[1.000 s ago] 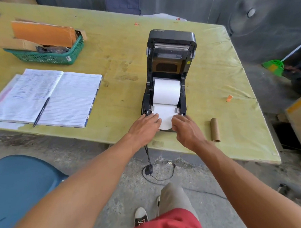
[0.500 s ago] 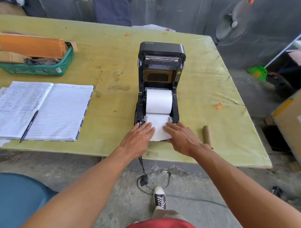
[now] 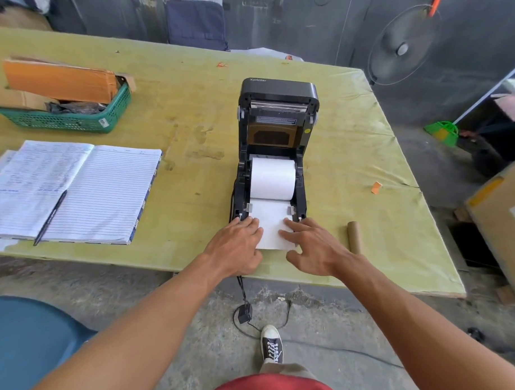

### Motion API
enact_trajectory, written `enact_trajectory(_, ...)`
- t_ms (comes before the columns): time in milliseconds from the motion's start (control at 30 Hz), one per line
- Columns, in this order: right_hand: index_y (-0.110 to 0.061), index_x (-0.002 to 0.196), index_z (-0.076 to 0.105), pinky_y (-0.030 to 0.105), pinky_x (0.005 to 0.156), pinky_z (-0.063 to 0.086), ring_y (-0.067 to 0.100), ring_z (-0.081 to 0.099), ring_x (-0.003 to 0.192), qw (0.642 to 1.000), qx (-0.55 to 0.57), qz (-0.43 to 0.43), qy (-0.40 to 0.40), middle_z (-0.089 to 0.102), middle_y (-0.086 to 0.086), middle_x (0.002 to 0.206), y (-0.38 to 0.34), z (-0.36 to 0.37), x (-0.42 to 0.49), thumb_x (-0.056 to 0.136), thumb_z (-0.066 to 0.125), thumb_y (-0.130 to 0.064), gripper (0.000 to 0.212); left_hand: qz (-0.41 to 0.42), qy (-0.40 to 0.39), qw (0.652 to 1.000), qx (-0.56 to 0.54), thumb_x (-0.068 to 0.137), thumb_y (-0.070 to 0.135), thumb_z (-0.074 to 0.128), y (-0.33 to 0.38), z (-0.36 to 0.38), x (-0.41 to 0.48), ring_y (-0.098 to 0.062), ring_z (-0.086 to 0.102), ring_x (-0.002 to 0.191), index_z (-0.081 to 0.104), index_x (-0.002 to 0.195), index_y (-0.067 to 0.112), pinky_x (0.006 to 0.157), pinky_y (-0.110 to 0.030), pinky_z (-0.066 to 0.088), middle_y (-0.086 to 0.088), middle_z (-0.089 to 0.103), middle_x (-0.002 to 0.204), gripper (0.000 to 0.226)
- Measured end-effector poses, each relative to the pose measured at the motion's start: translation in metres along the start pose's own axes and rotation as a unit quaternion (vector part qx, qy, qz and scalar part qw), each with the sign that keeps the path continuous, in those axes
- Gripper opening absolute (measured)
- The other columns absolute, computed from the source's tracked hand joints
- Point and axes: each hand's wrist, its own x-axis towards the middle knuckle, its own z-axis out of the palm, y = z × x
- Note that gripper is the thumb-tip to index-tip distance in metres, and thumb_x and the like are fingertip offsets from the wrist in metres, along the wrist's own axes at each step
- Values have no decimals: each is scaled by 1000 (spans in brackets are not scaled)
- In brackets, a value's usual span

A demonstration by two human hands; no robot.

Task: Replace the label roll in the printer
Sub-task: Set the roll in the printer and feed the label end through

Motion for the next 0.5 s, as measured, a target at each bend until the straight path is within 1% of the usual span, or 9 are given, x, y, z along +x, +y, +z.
enact_trajectory(67, -17, 145, 50, 40, 99, 41, 26, 42, 130, 995, 93, 18, -7, 36, 10, 159, -1, -7, 0, 78, 33, -44, 74, 10, -1, 1000, -9, 82, 36, 35, 0, -6, -2, -26, 37, 139, 52, 135, 2, 117, -41, 18, -19, 45, 146, 65)
enact_trajectory(133, -17, 142, 54, 39, 96, 44, 22, 54, 115, 978, 201, 47, -2, 55, 11, 146, -1, -15, 3, 78, 32, -44, 73, 6, 13, 999, -46, 82, 36, 34, 1, -12, -3, -26, 51, 127, 69, 110, 3, 115, -45, 23, -17, 61, 130, 56)
enact_trajectory(200, -18, 138, 57, 39, 98, 45, 20, 58, 114, 962, 260, 82, 8, 63, 9, 136, 2, -20, 10, 86, 36, -39, 60, -21, 51, 991, -120, 86, 30, 35, 0, -17, 0, -24, 69, 87, 69, 67, 10, 109, -45, 34, -12, 75, 88, 43)
enact_trajectory(233, -17, 135, 60, 38, 98, 47, 21, 59, 116, 961, 257, 96, 19, 63, 7, 136, 3, -21, 15, 92, 39, -31, 49, -37, 79, 985, -149, 89, 27, 36, 0, -19, 4, -22, 61, 58, 55, 52, 15, 99, -42, 44, -6, 65, 59, 43)
enact_trajectory(267, -17, 131, 63, 36, 97, 49, 23, 62, 115, 965, 238, 105, 36, 65, 6, 135, 4, -21, 19, 96, 43, -22, 40, -55, 105, 981, -155, 91, 24, 38, 1, -21, 8, -19, 46, 41, 45, 46, 18, 81, -37, 49, -2, 50, 45, 46)
enact_trajectory(300, -16, 128, 65, 34, 94, 52, 24, 66, 110, 970, 212, 108, 49, 67, 6, 131, 4, -20, 23, 96, 50, -16, 34, -73, 115, 980, -146, 92, 24, 41, 1, -23, 13, -17, 39, 38, 44, 46, 17, 65, -33, 47, 0, 45, 42, 47)
enact_trajectory(333, -16, 127, 65, 32, 91, 53, 24, 67, 106, 978, 175, 99, 57, 68, 5, 130, 2, -18, 27, 95, 59, -15, 33, -76, 112, 983, -125, 93, 24, 46, 2, -25, 17, -17, 45, 42, 53, 53, 14, 58, -32, 45, -1, 52, 47, 43)
enact_trajectory(433, -17, 131, 55, 42, 91, 51, 27, 60, 111, 996, 23, 54, 71, 57, 4, 131, -5, -1, 31, 88, 72, -24, 47, -61, 63, 994, -61, 88, 21, 68, -1, -26, 25, -23, 63, 77, 67, 93, 13, 70, -31, 47, -5, 70, 86, 10)
enact_trajectory(500, -19, 127, 49, 43, 82, 47, 28, 54, 105, 992, -50, 50, 107, 52, 5, 126, -8, 13, 31, 88, 69, -18, 44, -46, 34, 998, -18, 83, 15, 73, -4, -22, 27, -22, 59, 82, 61, 97, 14, 73, -33, 47, -5, 67, 91, 19)
